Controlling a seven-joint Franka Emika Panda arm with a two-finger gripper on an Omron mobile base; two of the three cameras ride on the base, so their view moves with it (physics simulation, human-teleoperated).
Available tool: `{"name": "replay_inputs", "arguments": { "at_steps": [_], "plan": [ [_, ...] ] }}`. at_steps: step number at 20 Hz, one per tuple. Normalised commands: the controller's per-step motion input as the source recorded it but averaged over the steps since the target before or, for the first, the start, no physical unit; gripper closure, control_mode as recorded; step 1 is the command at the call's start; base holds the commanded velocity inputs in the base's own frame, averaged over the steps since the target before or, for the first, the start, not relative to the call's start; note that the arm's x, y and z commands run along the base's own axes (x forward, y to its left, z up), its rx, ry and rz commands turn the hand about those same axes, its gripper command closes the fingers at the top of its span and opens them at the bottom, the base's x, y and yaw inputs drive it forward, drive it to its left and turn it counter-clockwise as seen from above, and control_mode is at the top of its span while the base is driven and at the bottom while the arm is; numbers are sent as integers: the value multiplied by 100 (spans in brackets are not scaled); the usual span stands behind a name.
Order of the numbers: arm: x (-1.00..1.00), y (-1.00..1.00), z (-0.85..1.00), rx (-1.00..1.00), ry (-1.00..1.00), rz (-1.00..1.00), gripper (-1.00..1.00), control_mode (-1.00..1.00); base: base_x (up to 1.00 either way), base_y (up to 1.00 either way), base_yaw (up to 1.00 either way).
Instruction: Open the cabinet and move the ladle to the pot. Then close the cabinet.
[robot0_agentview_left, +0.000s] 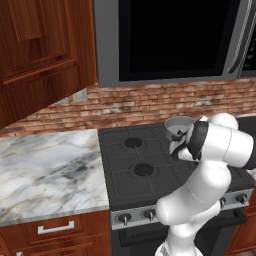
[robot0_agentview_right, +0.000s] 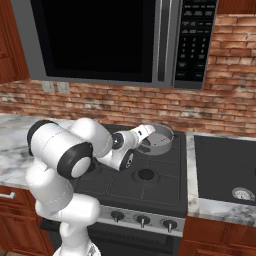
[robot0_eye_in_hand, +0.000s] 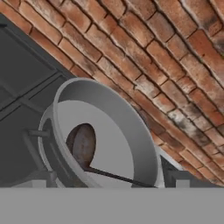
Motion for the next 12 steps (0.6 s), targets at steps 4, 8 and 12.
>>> {"name": "replay_inputs", "arguments": {
  "at_steps": [4,8,12],
  "plan": [
    [-30,0,40,4,0,-7,-100,-100,0,0,0],
    [-18,0,66,5,2,-8,-100,-100,0,0,0],
    [-21,0,79,5,7,-8,-100,-100,0,0,0]
  ]
}}
